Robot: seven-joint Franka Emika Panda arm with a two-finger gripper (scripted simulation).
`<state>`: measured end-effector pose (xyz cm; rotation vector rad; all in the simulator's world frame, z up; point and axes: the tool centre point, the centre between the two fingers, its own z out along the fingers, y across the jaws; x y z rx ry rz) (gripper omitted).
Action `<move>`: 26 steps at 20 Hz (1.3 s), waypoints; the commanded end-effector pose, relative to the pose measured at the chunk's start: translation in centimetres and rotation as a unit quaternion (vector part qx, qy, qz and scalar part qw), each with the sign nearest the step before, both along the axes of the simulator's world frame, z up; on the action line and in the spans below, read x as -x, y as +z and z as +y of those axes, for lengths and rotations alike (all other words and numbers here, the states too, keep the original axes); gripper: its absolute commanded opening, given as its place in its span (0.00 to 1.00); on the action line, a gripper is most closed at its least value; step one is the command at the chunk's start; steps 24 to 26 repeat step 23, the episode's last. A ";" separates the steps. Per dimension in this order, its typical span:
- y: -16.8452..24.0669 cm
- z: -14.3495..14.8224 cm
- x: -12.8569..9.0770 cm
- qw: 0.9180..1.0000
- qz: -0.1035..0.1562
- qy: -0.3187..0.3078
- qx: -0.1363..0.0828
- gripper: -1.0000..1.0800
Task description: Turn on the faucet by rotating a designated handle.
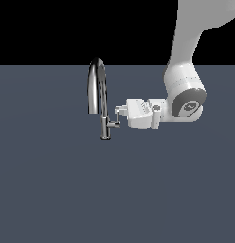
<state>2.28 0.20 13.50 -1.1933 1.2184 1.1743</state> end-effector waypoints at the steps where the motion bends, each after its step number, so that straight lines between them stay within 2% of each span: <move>1: -0.5 -0.1 1.1 1.000 0.004 0.001 -0.001 0.00; 10: -2.0 -0.3 4.6 1.000 0.004 0.001 -0.002 0.00; 11: -2.0 -0.3 4.6 1.000 0.004 0.001 -0.002 0.00; 12: -0.8 0.5 3.4 1.000 -0.009 0.006 -0.003 0.00; 22: -7.2 -0.3 6.1 1.000 0.004 0.001 -0.002 0.00; 26: -7.2 -0.3 6.1 1.000 0.004 0.001 -0.002 0.00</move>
